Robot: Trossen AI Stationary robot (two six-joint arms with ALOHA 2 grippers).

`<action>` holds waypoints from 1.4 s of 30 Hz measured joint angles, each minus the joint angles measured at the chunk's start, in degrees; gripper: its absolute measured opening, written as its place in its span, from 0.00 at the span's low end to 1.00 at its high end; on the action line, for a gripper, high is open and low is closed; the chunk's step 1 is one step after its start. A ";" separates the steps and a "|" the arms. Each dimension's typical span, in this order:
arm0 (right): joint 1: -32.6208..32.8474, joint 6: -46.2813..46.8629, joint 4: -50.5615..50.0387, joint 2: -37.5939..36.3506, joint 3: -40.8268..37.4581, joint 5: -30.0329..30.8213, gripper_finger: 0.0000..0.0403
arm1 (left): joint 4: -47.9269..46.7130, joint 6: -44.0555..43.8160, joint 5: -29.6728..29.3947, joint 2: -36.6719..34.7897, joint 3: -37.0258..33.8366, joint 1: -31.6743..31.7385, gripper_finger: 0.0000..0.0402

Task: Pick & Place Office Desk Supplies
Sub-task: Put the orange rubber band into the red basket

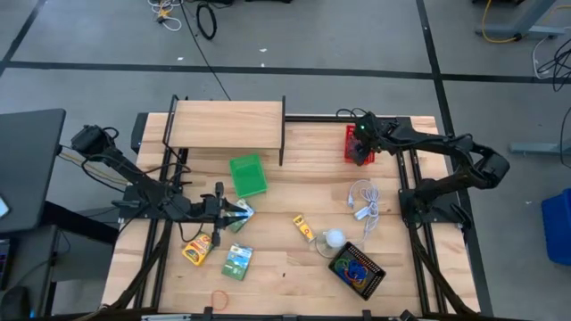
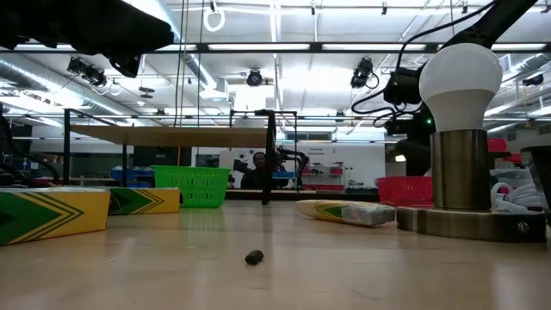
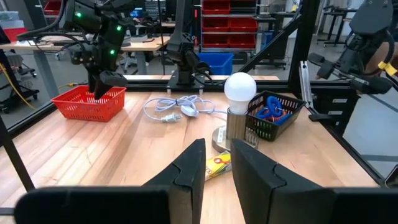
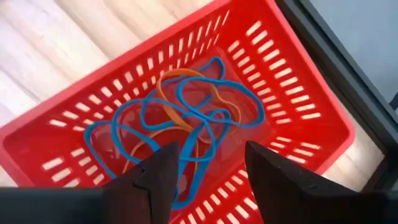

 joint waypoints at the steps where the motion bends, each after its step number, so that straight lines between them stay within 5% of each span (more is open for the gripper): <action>1: -0.02 0.01 -0.21 0.00 0.00 -0.16 0.47 | -0.02 -0.03 0.36 0.00 0.01 0.00 0.21; 13: 6.15 -0.02 12.13 -1.66 0.02 -7.24 0.45 | -1.21 -4.11 7.86 -0.02 0.01 0.02 0.22; 24: 28.38 -4.72 33.70 -10.34 0.07 -13.34 0.45 | -8.37 -15.01 22.49 -0.02 0.42 -2.27 0.29; 35: 54.46 -4.88 34.67 -14.58 0.09 8.54 0.45 | -47.79 -38.21 21.65 6.98 17.50 -11.00 0.29; 42: 66.09 -2.89 34.10 -14.58 0.09 20.14 0.45 | -59.71 -46.80 25.86 20.65 30.56 -14.23 0.29</action>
